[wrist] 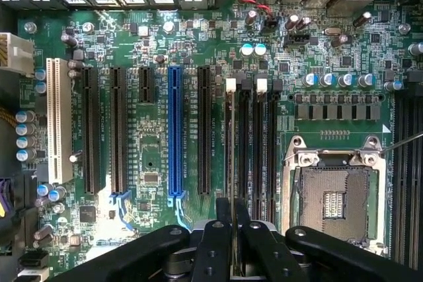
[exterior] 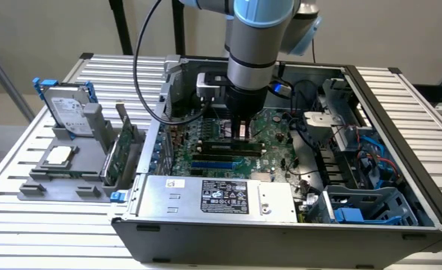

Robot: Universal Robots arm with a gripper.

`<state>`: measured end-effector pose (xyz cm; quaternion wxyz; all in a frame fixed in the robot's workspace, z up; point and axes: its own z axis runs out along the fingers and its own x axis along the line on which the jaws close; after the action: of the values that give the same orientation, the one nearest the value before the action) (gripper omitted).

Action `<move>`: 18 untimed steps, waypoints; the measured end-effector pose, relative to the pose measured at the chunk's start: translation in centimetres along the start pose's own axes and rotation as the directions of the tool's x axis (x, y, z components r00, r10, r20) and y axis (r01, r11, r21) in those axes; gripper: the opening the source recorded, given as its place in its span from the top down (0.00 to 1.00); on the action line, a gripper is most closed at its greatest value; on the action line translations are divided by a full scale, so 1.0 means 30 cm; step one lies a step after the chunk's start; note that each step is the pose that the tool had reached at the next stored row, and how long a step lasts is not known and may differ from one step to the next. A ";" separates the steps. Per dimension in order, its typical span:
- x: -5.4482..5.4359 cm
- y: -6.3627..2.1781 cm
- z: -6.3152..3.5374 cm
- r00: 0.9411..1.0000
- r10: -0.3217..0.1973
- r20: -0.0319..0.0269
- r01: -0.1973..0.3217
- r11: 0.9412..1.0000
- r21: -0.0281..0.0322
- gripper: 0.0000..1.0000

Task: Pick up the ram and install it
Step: 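Insert the ram into the slot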

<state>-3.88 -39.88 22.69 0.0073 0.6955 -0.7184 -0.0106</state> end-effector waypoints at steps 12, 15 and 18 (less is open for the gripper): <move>-0.005 0.000 0.015 1.000 0.001 -0.002 -0.001 1.000 0.000 1.00; -0.005 0.000 0.016 1.000 0.001 -0.003 -0.001 1.000 0.000 1.00; -0.005 0.000 0.016 1.000 0.001 -0.002 -0.001 1.000 0.000 0.00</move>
<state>-3.88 -39.74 22.20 0.0081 0.6953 -0.7186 -0.0099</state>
